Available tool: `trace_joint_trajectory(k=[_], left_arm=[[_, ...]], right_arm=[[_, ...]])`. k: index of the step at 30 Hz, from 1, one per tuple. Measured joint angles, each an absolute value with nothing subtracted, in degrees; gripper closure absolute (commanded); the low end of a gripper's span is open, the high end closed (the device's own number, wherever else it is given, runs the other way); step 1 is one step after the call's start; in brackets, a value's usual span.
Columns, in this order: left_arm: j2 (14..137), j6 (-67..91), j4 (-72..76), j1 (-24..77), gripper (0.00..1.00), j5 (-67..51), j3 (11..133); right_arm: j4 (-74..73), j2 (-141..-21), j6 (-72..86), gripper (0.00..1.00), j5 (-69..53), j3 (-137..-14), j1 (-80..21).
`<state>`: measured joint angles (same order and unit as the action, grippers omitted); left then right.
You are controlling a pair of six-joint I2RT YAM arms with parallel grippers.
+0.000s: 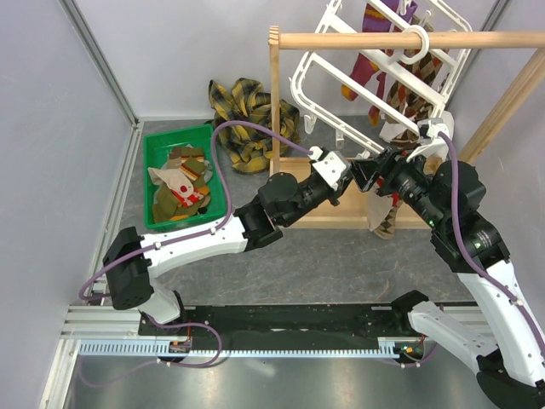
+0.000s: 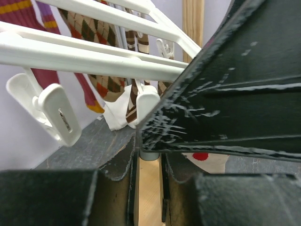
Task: Clip the socks to the hanger
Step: Open the clamp at the hanger.
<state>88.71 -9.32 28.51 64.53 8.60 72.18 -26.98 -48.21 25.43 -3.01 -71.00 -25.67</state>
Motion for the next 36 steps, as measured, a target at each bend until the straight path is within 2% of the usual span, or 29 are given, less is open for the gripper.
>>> trace_joint_trajectory(k=[11,19,29,31,36], left_arm=[[90.6,-9.4,28.3,65.4,0.98,8.4,74.3],[90.6,-9.4,28.2,65.5,0.98,8.5,74.4],[90.9,-9.2,28.2,65.5,0.98,8.4,74.4],[90.9,-9.0,28.2,65.5,0.98,8.4,74.4],[90.9,-8.4,28.4,65.5,0.98,8.4,74.4]], right_arm=[[-25.2,-48.1,25.9,0.47,0.6,-69.6,-25.6],[-23.9,-47.7,25.9,0.49,2.2,-68.4,-25.7],[-21.7,-47.1,26.3,0.47,3.9,-66.4,-25.8],[-21.3,-47.0,26.4,0.48,4.0,-66.1,-25.8],[-20.9,-46.9,26.4,0.57,4.6,-66.0,-25.8]])
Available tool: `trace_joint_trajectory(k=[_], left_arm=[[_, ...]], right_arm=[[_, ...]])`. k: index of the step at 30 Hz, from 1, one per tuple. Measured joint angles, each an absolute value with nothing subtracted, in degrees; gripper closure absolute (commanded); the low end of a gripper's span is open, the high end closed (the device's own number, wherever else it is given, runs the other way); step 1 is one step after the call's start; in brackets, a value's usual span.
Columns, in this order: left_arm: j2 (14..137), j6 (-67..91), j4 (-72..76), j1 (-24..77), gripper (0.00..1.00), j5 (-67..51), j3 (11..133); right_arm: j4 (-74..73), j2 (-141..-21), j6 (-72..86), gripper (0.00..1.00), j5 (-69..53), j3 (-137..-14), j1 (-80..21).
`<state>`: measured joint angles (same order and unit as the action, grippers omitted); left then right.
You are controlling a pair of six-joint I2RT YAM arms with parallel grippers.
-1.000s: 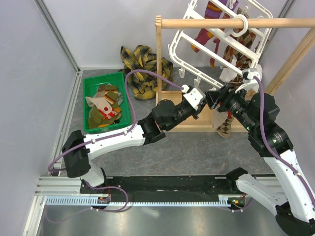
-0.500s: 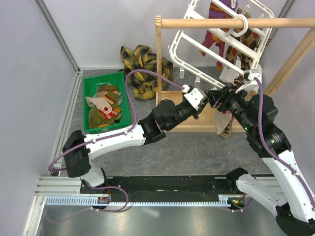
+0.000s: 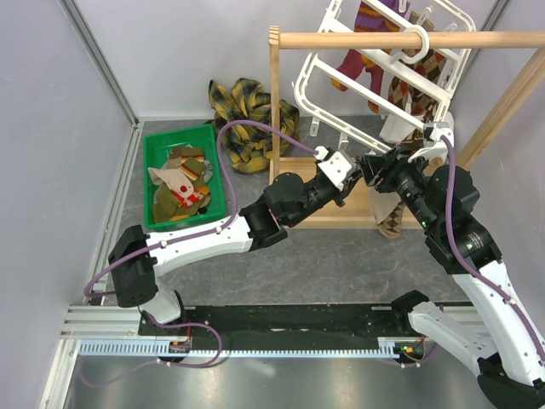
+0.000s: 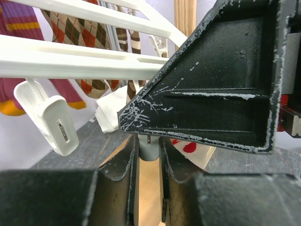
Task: Clip the socks to the hanger
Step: Open the clamp at the hanger, then pick up the sock from the bin.
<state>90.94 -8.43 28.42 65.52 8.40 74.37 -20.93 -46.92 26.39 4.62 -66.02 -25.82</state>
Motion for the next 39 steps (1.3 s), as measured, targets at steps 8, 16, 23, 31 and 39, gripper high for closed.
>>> trace_joint_trajectory(k=[8,16,23,31,39], left_arm=[[90.9,-7.3,28.3,65.5,0.95,8.4,74.4],[90.9,-5.5,28.3,65.5,0.6,8.9,74.4],[89.0,-3.4,25.6,66.5,0.37,9.0,71.9],[79.7,1.8,18.0,64.9,0.23,10.5,66.0],[63.2,7.0,3.4,56.0,0.2,13.0,56.8]], right_arm=[[-20.1,-46.5,26.3,0.85,6.2,-65.1,-25.8],[-18.9,-45.9,26.1,1.0,7.3,-63.8,-25.8],[-16.7,-45.8,26.1,1.0,8.8,-62.7,-25.5],[-15.6,-45.8,26.1,1.0,9.2,-61.8,-25.3],[-15.2,-45.6,24.8,1.0,9.4,-61.7,-25.3]])
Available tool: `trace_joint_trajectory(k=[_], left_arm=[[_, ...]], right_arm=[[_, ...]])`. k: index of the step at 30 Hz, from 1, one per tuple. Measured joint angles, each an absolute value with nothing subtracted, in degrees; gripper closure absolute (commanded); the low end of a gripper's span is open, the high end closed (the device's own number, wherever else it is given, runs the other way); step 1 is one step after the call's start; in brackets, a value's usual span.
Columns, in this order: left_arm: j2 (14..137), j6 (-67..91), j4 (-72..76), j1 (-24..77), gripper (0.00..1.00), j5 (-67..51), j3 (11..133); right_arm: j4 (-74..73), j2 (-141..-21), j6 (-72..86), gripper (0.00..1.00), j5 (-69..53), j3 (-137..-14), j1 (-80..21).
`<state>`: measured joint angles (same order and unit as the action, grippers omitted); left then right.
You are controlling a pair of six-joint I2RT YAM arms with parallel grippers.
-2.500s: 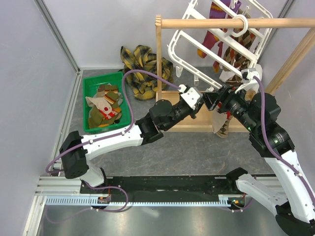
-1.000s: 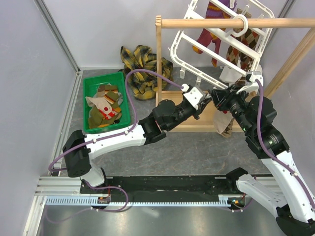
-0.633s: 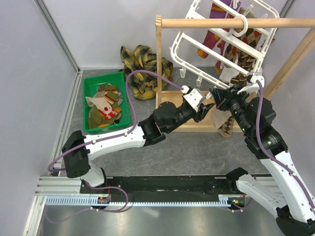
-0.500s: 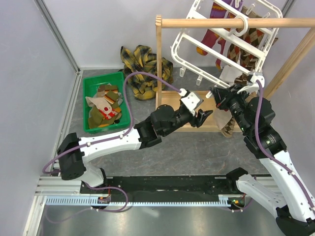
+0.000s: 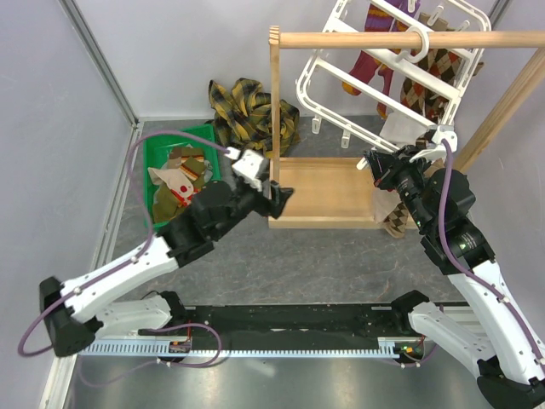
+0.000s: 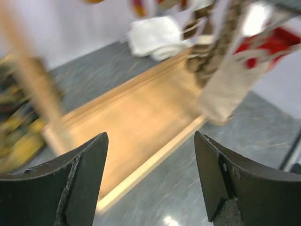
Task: Clip the socks to the hanger
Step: Pick up the sock from the bin.
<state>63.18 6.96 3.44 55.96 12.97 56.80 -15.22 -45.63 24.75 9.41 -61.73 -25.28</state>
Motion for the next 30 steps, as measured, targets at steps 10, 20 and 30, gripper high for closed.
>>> trace_joint_trajectory(k=[10,20,30], left_arm=[[49.7,4.9,-18.8,33.8,0.26,14.6,51.1],[73.2,-4.3,-30.4,19.4,0.4,16.3,61.0],[99.0,-8.5,-39.9,10.8,0.51,16.7,77.3]], right_arm=[[-15.0,-45.4,23.2,1.0,9.1,-61.5,-25.3],[-15.0,-45.3,22.5,1.0,8.9,-61.5,-25.3],[-15.0,-44.3,21.6,1.0,8.2,-61.3,-25.3]])
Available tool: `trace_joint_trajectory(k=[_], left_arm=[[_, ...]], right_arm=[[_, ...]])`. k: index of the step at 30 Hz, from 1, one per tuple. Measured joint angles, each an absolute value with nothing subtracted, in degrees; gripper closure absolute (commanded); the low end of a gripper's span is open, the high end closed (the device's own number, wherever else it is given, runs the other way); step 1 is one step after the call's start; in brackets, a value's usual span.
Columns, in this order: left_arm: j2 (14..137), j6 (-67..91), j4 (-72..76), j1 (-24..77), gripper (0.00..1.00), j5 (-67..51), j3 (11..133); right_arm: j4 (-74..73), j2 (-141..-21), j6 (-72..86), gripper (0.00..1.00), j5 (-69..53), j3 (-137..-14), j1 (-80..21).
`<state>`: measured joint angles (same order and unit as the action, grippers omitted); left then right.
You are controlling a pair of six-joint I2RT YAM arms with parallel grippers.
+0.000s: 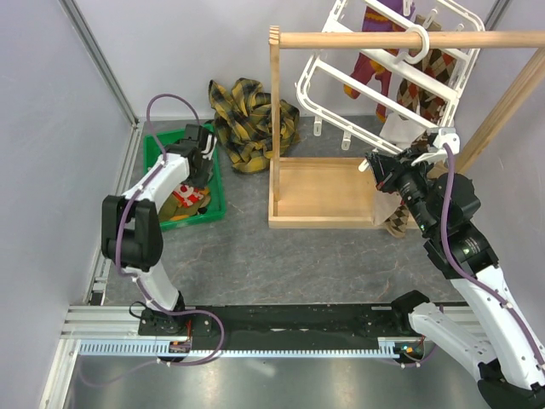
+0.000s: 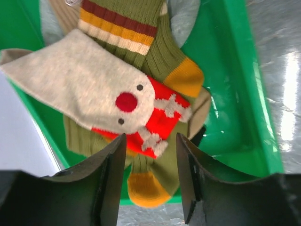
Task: Clip the socks to the hanger
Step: Pick up the sock from the bin.
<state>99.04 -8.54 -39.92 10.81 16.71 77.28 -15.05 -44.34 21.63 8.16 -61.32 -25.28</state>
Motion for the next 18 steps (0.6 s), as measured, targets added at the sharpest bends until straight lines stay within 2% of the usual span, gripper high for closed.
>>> trace_joint_trajectory(k=[11,18], left_arm=[[109.6,-9.0,-44.7,6.9,0.58,16.5,86.0],[115.0,-9.1,-45.7,6.8,0.62,15.4,86.7]], right_arm=[[-15.2,-44.1,20.3,1.0,7.9,-61.3,-25.3],[-15.4,-44.1,19.4,1.0,8.8,-61.3,-25.3]])
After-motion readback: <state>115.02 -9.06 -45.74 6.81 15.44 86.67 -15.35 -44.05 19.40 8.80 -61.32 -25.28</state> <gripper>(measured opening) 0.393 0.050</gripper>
